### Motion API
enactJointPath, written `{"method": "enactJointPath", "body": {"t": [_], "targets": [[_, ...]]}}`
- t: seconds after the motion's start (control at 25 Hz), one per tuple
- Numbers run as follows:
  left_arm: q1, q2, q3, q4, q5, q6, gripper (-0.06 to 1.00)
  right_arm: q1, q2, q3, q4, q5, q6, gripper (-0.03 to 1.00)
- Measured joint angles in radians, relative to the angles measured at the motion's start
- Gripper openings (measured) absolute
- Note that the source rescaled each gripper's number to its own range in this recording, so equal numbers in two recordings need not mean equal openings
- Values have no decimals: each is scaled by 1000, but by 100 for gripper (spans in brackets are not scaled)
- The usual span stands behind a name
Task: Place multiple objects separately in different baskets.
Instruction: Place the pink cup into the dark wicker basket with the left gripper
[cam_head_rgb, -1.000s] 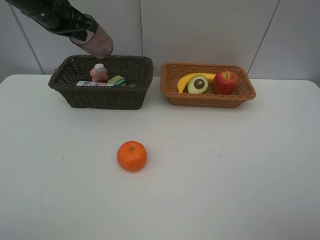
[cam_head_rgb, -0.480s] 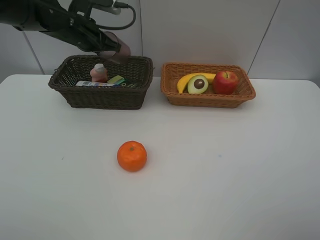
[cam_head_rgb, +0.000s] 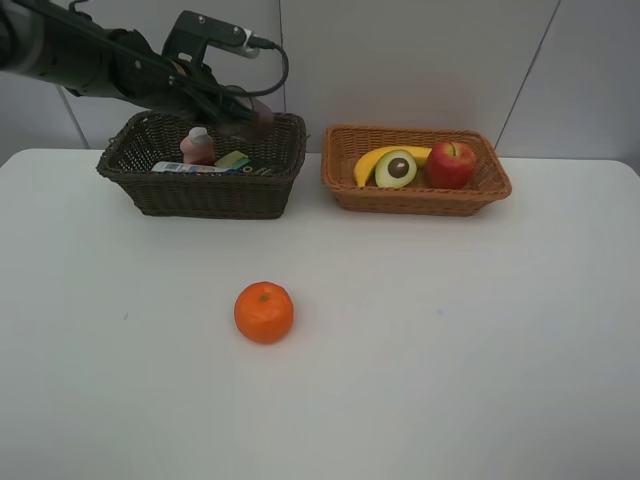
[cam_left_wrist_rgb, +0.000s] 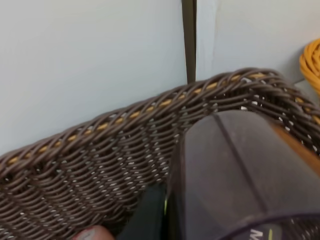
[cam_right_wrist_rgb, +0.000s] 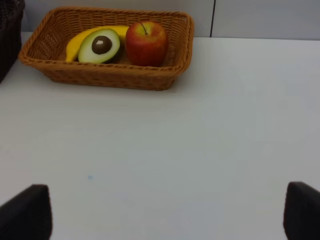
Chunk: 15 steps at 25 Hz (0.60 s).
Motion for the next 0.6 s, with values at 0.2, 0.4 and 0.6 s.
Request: {"method": "enactJointPath", "body": {"t": [0.2,0.4,0.6], "targets": [[0,27,0,0,0,0,0,0,0,0,0,0,0,97],[0,38,0,0,0,0,0,0,0,0,0,0,0,97],[0,38,0,0,0,0,0,0,0,0,0,0,0,97]]}}
